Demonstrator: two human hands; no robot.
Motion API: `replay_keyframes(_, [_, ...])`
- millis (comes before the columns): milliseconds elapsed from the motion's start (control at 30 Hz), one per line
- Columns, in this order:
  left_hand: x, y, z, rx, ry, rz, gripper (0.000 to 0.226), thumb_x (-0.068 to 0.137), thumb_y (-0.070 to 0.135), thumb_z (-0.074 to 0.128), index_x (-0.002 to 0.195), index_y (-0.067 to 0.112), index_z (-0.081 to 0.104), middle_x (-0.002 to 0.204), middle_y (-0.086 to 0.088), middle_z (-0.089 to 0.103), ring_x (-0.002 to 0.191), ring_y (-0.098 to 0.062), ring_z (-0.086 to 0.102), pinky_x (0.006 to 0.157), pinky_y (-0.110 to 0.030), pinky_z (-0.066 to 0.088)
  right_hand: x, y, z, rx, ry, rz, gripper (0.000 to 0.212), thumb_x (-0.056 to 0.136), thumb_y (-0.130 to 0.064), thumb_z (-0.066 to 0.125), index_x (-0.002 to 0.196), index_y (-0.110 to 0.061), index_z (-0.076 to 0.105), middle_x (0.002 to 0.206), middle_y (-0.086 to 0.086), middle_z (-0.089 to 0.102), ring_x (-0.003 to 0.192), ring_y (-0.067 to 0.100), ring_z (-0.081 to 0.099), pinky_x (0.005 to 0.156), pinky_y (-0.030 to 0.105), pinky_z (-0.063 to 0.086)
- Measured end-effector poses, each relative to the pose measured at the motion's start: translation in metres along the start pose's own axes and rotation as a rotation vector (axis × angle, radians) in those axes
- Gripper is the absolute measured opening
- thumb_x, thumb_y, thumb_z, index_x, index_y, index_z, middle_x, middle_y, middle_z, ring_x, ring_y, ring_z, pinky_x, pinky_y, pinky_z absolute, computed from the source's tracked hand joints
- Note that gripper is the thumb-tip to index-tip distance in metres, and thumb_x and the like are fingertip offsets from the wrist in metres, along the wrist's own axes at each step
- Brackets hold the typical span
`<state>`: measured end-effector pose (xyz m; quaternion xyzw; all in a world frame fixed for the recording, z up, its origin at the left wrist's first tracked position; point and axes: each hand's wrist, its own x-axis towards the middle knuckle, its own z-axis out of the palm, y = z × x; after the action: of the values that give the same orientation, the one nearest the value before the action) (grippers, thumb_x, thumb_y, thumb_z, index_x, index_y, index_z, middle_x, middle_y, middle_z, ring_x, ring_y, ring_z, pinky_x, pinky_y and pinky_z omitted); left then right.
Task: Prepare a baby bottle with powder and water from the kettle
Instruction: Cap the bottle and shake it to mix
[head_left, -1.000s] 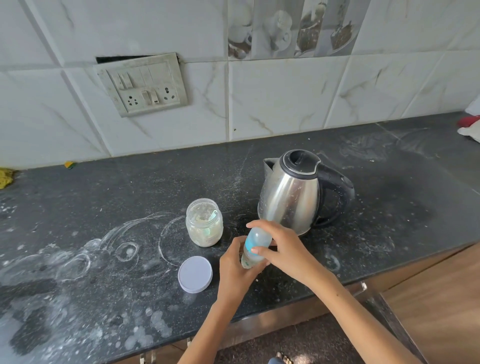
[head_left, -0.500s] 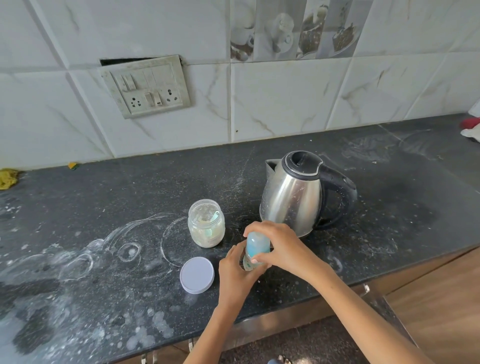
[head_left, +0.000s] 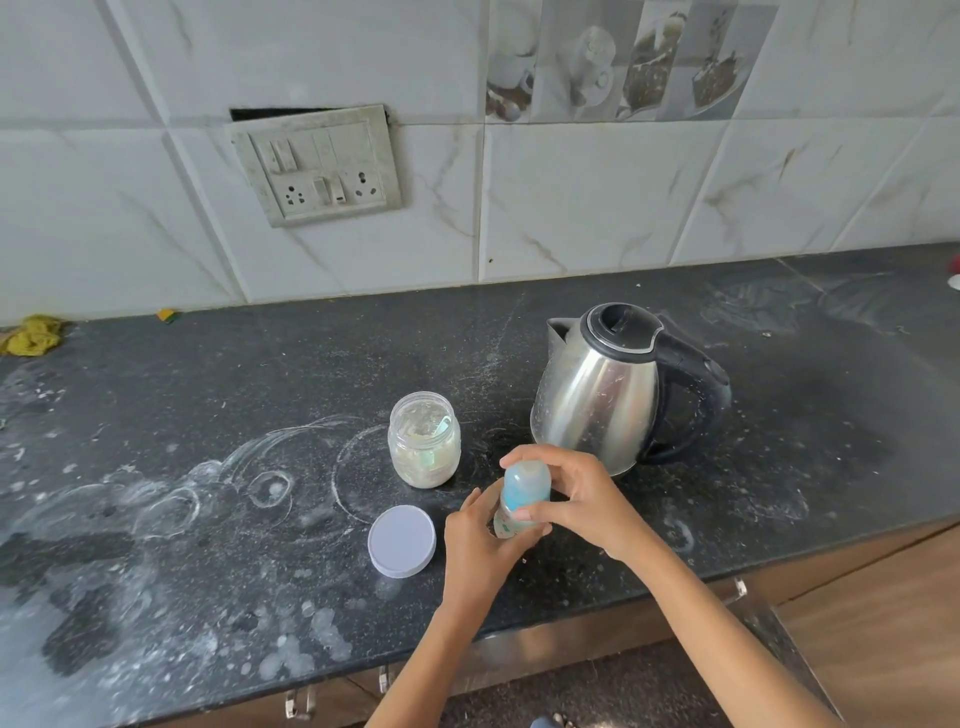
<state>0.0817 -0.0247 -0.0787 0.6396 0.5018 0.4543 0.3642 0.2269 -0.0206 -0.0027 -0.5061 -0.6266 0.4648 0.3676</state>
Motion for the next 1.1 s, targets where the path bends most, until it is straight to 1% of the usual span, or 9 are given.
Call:
replay_keyframes(167, [0.001, 0.002, -0.002, 0.009, -0.022, 0.002, 0.053, 0.064, 0.046, 0.081, 0.109, 0.047, 0.053, 0.092, 0.023, 0.067, 0.079, -0.014, 0.065, 0.07, -0.039, 0.055, 0.004, 0.003, -0.006, 0.231, -0.06, -0.017, 0.045, 0.066, 0.01, 0.076, 0.102, -0.018, 0.071, 0.116, 0.009, 0.069, 0.109, 0.026, 0.064, 0.09, 0.037, 0.055])
replay_keyframes(333, [0.003, 0.007, -0.006, 0.021, -0.071, -0.021, 0.052, 0.066, 0.039, 0.082, 0.109, 0.042, 0.053, 0.088, 0.04, 0.061, 0.08, -0.008, 0.064, 0.091, -0.045, 0.051, 0.015, 0.006, -0.013, 0.322, -0.175, 0.016, 0.044, 0.063, 0.011, 0.073, 0.095, -0.02, 0.071, 0.112, 0.009, 0.07, 0.105, 0.023, 0.065, 0.085, 0.033, 0.054])
replay_keyframes(433, [0.003, 0.004, -0.007, 0.031, -0.09, -0.031, 0.046, 0.066, 0.038, 0.082, 0.107, 0.034, 0.061, 0.087, 0.042, 0.061, 0.08, -0.001, 0.064, 0.092, -0.048, 0.049, 0.019, 0.0, -0.017, 0.305, -0.231, 0.051, 0.039, 0.064, 0.009, 0.069, 0.094, -0.016, 0.068, 0.113, 0.012, 0.069, 0.105, 0.024, 0.065, 0.084, 0.034, 0.054])
replay_keyframes(533, [0.003, 0.005, -0.008, 0.038, -0.069, -0.026, 0.041, 0.065, 0.039, 0.081, 0.102, 0.033, 0.063, 0.083, 0.039, 0.061, 0.075, -0.001, 0.062, 0.077, -0.033, 0.049, 0.02, -0.014, -0.015, -0.087, -0.283, 0.041, 0.042, 0.074, -0.021, 0.078, 0.112, -0.022, 0.059, 0.122, 0.001, 0.064, 0.114, 0.015, 0.06, 0.097, 0.039, 0.051])
replay_keyframes(633, [0.004, 0.007, -0.009, 0.05, -0.06, 0.001, 0.041, 0.065, 0.04, 0.076, 0.102, 0.025, 0.067, 0.078, 0.04, 0.06, 0.068, 0.004, 0.058, 0.078, -0.028, 0.044, 0.012, -0.023, 0.0, -0.695, -0.124, 0.002, 0.066, 0.069, -0.055, 0.078, 0.124, -0.033, 0.049, 0.123, -0.012, 0.053, 0.11, 0.008, 0.053, 0.093, 0.033, 0.049])
replay_keyframes(733, [0.004, 0.007, -0.009, 0.054, -0.072, 0.005, 0.042, 0.065, 0.045, 0.075, 0.103, 0.03, 0.065, 0.08, 0.038, 0.061, 0.071, -0.003, 0.059, 0.073, -0.024, 0.044, 0.011, -0.023, 0.002, -0.762, -0.066, -0.072, 0.052, 0.07, -0.045, 0.081, 0.114, -0.031, 0.056, 0.112, -0.009, 0.054, 0.1, 0.013, 0.057, 0.085, 0.032, 0.05])
replay_keyframes(867, [0.004, 0.002, -0.008, 0.063, -0.066, 0.0, 0.042, 0.065, 0.044, 0.08, 0.102, 0.032, 0.062, 0.086, 0.025, 0.063, 0.072, -0.014, 0.059, 0.066, -0.024, 0.044, 0.018, -0.034, -0.019, -0.513, -0.177, -0.11, 0.039, 0.068, -0.016, 0.084, 0.1, -0.026, 0.066, 0.103, -0.012, 0.065, 0.097, 0.006, 0.062, 0.085, 0.022, 0.049])
replay_keyframes(967, [0.005, 0.003, -0.008, 0.076, -0.077, -0.008, 0.044, 0.066, 0.043, 0.08, 0.105, 0.032, 0.064, 0.086, 0.037, 0.061, 0.079, -0.002, 0.058, 0.071, -0.02, 0.042, 0.019, -0.048, -0.033, -0.484, -0.168, -0.136, 0.038, 0.068, -0.013, 0.085, 0.1, -0.023, 0.067, 0.101, -0.015, 0.067, 0.094, -0.002, 0.06, 0.077, 0.01, 0.042])
replay_keyframes(1100, [0.004, 0.001, -0.008, 0.059, -0.079, -0.008, 0.04, 0.066, 0.048, 0.077, 0.1, 0.03, 0.065, 0.081, 0.021, 0.067, 0.079, -0.008, 0.059, 0.067, -0.024, 0.043, 0.018, -0.042, -0.022, -0.615, -0.264, -0.132, 0.04, 0.065, -0.009, 0.083, 0.098, -0.025, 0.067, 0.101, -0.01, 0.063, 0.095, 0.005, 0.059, 0.085, 0.021, 0.046])
